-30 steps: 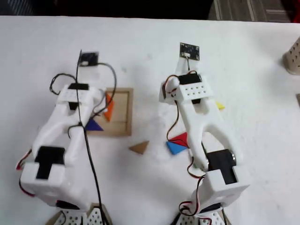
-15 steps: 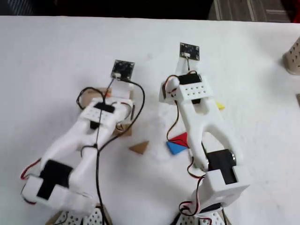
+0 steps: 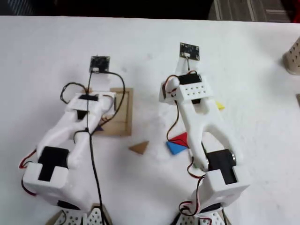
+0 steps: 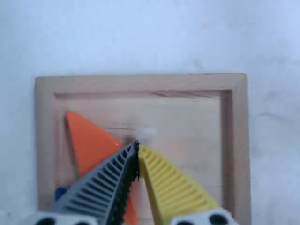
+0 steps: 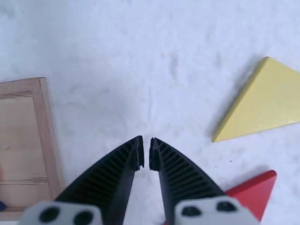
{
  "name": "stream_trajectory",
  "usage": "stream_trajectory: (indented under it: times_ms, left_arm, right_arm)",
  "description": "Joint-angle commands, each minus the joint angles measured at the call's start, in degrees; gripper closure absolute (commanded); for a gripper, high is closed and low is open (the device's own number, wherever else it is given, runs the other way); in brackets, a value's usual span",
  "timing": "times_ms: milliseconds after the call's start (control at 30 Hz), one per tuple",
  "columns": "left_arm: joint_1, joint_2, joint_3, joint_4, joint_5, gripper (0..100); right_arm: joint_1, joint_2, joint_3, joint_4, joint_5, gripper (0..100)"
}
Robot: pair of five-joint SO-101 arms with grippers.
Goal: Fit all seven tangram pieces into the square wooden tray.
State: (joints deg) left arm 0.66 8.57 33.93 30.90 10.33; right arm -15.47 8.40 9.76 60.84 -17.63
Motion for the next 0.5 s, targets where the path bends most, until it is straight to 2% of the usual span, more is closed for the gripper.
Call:
stream_trajectory:
  times_ms: [0, 467]
  left_arm:
    - [-3.1, -0.5, -2.5, 0.7, 0.1, 98]
    - [-6.5, -1.5, -3.0, 2.5, 0.1, 98]
  right_arm:
    - [0.3, -3.4, -0.4, -0.7, 0.2, 96.7]
    - [0.3, -3.4, -0.6, -0.7, 0.2, 96.7]
